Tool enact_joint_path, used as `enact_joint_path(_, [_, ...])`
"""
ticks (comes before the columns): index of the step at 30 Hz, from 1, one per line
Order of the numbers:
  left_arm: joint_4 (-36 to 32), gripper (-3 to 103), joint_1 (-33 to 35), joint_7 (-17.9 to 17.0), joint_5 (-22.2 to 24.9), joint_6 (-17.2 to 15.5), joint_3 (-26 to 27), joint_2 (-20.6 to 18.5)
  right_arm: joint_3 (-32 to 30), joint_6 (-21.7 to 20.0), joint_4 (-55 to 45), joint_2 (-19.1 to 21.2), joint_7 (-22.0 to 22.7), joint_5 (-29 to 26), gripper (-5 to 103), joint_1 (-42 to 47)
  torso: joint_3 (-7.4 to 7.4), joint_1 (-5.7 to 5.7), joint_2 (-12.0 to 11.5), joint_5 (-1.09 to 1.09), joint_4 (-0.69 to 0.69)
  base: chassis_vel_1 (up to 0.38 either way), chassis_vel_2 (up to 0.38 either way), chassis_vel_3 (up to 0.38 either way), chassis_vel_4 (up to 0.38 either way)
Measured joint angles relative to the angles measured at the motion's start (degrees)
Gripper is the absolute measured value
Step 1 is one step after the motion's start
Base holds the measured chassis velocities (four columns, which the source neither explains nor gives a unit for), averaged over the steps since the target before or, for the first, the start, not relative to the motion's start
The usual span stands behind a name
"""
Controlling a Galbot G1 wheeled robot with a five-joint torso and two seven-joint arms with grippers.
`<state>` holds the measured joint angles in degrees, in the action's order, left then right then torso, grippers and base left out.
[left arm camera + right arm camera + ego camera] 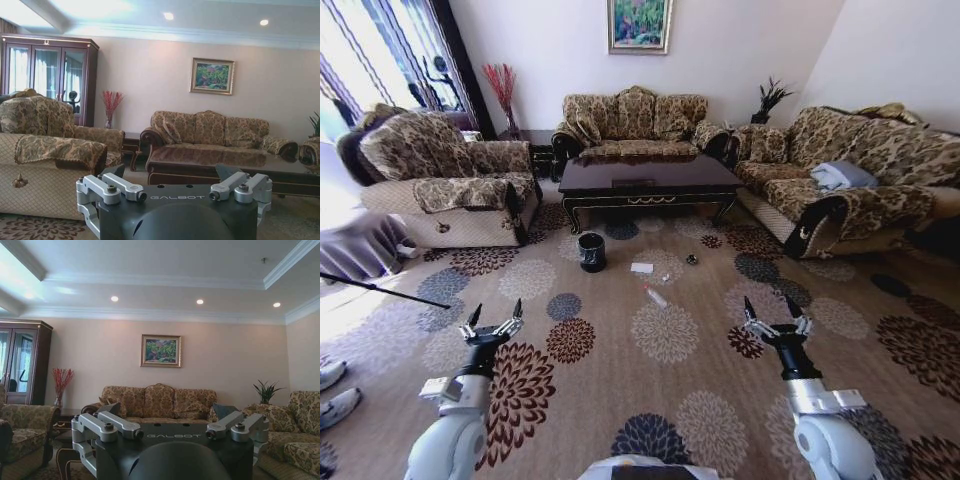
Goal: Move to the front of the table and pick up the trash from the floor, then place it into the trash bin.
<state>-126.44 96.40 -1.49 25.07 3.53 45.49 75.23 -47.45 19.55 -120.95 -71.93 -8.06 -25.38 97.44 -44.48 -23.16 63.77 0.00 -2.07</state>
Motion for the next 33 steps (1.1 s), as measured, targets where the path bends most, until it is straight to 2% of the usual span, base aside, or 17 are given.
enact_joint_path(33, [0.3,100,0.0,0.0,0.0,0.2,0.1,-0.4,0.0,0.9,0.7,-0.3,-2.7,0.1,100,0.1,0.00,0.00,0.0,0.00,0.00,0.000,0.000,0.000,0.000])
